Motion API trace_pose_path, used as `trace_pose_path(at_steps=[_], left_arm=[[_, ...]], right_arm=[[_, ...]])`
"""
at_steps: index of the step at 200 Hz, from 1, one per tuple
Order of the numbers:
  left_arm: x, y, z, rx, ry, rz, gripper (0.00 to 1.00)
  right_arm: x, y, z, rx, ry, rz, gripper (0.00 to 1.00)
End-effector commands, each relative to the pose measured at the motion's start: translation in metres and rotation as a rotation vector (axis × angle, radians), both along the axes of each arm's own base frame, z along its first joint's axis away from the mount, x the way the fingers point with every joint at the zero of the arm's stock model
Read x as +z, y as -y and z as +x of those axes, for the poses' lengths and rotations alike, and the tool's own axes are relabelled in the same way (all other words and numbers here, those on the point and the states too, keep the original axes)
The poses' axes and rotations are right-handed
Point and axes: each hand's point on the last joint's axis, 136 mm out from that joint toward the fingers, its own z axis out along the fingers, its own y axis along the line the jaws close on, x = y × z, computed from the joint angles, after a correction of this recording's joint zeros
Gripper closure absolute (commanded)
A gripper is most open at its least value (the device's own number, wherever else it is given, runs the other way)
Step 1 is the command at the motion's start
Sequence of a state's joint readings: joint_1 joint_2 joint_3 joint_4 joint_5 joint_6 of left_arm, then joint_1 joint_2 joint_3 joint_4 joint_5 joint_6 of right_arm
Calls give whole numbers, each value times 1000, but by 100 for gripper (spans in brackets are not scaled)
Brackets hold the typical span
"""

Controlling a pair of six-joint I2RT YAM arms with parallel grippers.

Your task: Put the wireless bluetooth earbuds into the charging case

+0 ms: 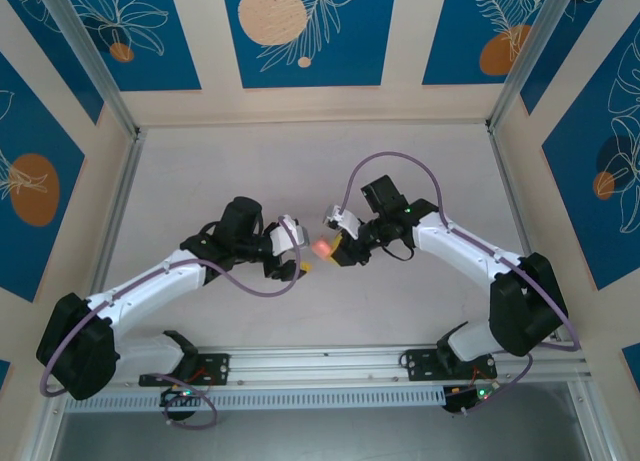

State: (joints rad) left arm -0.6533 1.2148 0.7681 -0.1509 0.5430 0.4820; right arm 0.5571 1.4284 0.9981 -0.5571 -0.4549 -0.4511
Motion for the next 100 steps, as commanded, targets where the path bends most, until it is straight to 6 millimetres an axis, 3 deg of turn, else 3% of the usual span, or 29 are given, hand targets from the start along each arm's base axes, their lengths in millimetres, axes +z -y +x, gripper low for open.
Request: trace_pose_path(at_steps=[1,61,100], left_arm=[[13,7,-3,-51,27,-20,32],[12,15,-16,-166,22,-34,43],[10,18,-21,-222,3,-23,56]], right_arm=[[12,2,-11,89,99,21,79],[16,-8,-32,236,176,65,79],[17,-14,-33,268,172,65,79]])
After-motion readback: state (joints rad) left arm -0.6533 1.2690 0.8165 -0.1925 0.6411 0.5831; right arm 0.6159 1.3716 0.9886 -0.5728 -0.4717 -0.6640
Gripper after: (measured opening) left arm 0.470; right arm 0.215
